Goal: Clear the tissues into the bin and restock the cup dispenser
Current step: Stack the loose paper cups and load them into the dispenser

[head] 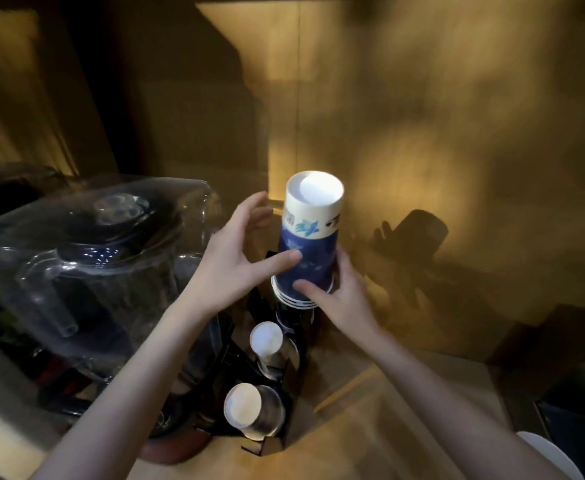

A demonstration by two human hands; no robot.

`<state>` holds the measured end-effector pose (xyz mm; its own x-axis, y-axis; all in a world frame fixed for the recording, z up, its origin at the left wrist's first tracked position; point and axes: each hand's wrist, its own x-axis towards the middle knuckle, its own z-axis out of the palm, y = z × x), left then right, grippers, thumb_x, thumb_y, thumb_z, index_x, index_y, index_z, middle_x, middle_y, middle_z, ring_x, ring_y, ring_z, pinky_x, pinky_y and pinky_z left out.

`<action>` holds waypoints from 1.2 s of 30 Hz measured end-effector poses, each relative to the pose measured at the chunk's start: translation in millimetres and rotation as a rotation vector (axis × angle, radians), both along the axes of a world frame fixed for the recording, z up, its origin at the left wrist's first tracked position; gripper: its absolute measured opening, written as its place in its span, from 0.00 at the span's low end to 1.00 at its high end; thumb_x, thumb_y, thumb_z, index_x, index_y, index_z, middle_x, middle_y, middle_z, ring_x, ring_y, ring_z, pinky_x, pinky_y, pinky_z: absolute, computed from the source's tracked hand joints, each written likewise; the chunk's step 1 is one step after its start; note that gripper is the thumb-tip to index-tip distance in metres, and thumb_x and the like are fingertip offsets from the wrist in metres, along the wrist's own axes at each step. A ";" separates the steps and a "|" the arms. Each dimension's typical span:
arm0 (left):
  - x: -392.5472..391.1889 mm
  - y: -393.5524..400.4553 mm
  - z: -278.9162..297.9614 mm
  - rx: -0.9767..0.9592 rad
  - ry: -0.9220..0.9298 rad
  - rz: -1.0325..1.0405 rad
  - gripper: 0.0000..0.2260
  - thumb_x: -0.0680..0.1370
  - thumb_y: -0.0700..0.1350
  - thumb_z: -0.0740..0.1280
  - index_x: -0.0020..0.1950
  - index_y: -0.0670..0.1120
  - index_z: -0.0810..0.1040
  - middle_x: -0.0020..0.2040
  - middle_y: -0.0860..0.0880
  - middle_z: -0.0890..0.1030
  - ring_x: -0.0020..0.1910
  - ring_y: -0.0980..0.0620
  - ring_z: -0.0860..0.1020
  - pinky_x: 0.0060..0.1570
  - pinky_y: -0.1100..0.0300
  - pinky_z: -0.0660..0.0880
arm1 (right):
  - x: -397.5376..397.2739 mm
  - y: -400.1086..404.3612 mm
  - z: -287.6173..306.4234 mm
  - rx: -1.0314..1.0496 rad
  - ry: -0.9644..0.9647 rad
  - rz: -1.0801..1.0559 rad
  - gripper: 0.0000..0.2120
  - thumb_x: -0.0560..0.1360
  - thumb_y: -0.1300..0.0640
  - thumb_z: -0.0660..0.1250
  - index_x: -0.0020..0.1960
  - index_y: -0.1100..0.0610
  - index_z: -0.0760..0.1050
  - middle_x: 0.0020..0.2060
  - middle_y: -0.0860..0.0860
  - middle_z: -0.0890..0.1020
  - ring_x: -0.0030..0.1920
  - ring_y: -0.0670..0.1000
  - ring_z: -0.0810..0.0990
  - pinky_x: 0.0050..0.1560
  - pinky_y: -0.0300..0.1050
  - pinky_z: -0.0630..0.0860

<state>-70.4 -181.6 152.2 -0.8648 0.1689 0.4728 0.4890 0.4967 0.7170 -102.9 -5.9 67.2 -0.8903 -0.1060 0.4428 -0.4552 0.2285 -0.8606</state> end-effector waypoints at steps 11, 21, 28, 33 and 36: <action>-25.0 -0.2 -1.9 -0.134 0.109 0.179 0.32 0.65 0.48 0.76 0.65 0.48 0.68 0.60 0.53 0.76 0.58 0.57 0.72 0.57 0.69 0.69 | -42.8 -19.0 -22.8 0.178 -0.070 0.032 0.37 0.65 0.44 0.74 0.68 0.47 0.59 0.66 0.51 0.72 0.66 0.49 0.71 0.64 0.47 0.73; -51.8 -0.6 -29.1 -0.135 0.046 0.155 0.31 0.64 0.46 0.77 0.63 0.49 0.69 0.58 0.55 0.76 0.57 0.59 0.72 0.52 0.74 0.66 | -60.6 -19.5 -44.8 0.219 -0.148 0.008 0.41 0.63 0.42 0.74 0.70 0.49 0.57 0.67 0.52 0.72 0.67 0.49 0.70 0.66 0.52 0.73; -70.5 6.2 -60.2 -0.153 -0.066 0.138 0.31 0.64 0.46 0.77 0.63 0.48 0.69 0.59 0.50 0.77 0.57 0.56 0.72 0.54 0.64 0.66 | -64.2 -15.6 -49.4 0.277 -0.108 -0.047 0.41 0.64 0.44 0.75 0.69 0.50 0.58 0.67 0.50 0.70 0.67 0.48 0.68 0.66 0.49 0.70; -82.0 10.1 -82.0 -0.170 -0.149 0.126 0.30 0.65 0.46 0.76 0.64 0.49 0.68 0.60 0.49 0.76 0.56 0.57 0.70 0.54 0.63 0.65 | -59.3 -8.9 -48.2 0.302 -0.008 -0.121 0.35 0.65 0.44 0.72 0.67 0.51 0.62 0.63 0.51 0.73 0.64 0.48 0.71 0.62 0.45 0.71; -88.2 11.3 -91.1 -0.175 -0.194 0.128 0.31 0.65 0.45 0.76 0.64 0.48 0.67 0.60 0.49 0.75 0.56 0.56 0.70 0.54 0.62 0.66 | -57.6 -7.0 -50.6 0.366 0.029 -0.138 0.33 0.66 0.47 0.72 0.66 0.53 0.64 0.61 0.53 0.75 0.62 0.50 0.72 0.61 0.45 0.72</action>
